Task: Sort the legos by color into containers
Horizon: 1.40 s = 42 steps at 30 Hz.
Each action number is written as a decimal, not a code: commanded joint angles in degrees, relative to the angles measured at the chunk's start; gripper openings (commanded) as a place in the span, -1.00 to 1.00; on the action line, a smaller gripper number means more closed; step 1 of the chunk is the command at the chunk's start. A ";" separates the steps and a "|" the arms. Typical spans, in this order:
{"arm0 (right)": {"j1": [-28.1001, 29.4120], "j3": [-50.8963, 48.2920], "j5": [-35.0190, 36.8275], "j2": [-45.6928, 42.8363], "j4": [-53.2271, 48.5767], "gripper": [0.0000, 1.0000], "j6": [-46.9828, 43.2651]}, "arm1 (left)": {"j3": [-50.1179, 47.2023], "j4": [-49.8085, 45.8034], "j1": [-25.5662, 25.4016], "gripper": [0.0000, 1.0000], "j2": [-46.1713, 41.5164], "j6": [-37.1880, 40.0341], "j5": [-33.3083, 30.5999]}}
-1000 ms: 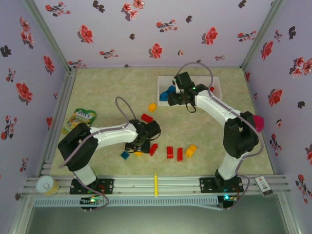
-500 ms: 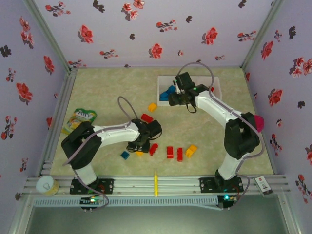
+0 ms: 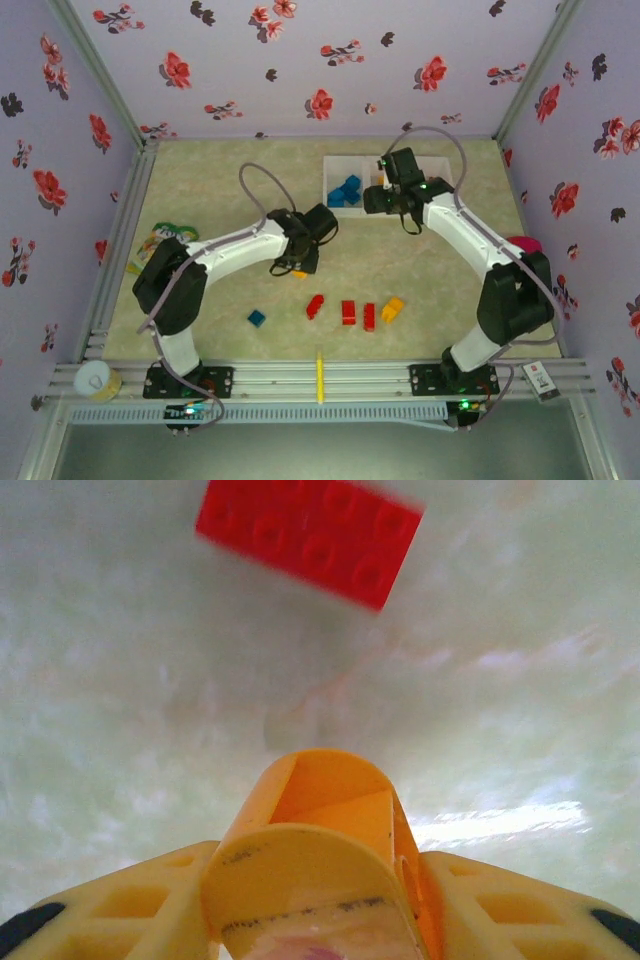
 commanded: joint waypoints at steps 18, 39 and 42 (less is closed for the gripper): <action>-8.93 -15.43 1.87 -14.32 1.43 0.32 6.55 | 47.33 1.55 2.88 -0.52 25.21 15.66 2.63; -8.62 -24.33 -2.14 -26.73 -3.36 0.30 12.31 | 53.96 29.94 2.49 -0.48 38.50 12.95 9.40; -7.48 -25.61 -2.39 -27.83 -3.25 0.30 13.82 | 56.56 31.23 2.43 -0.46 41.29 13.70 9.41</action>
